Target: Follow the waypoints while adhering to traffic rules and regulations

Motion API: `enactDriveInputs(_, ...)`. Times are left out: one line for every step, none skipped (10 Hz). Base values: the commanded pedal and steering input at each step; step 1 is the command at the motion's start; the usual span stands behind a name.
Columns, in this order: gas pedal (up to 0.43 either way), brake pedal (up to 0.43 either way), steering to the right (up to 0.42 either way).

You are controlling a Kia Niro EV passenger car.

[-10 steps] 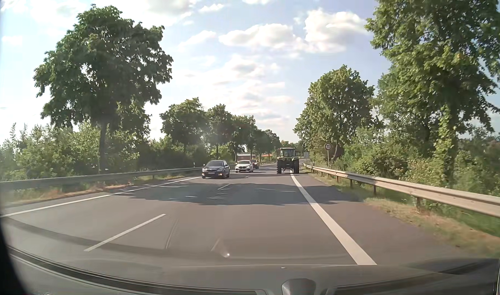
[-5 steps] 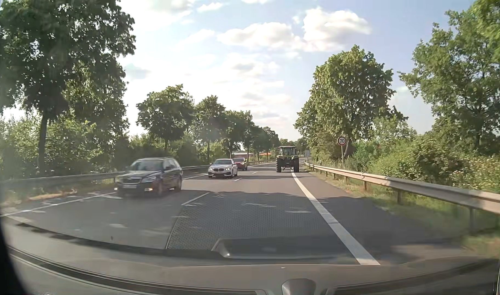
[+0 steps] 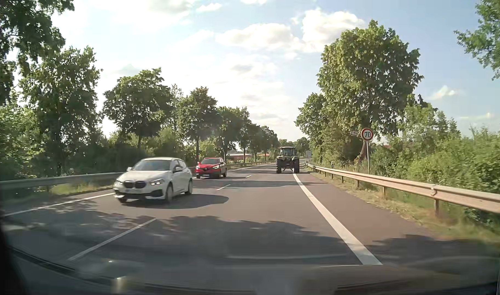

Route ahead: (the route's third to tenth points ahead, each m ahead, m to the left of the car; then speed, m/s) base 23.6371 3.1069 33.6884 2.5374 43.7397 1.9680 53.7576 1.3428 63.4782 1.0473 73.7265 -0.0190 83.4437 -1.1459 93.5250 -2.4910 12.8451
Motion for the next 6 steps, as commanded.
enactDriveInputs(0.110,0.006,0.005)
enactDriveInputs(0.110,0.006,0.005)
enactDriveInputs(0.110,0.006,0.005)
enactDriveInputs(0.118,0.006,0.005)
enactDriveInputs(0.118,0.006,0.005)
enactDriveInputs(0.118,0.006,0.008)
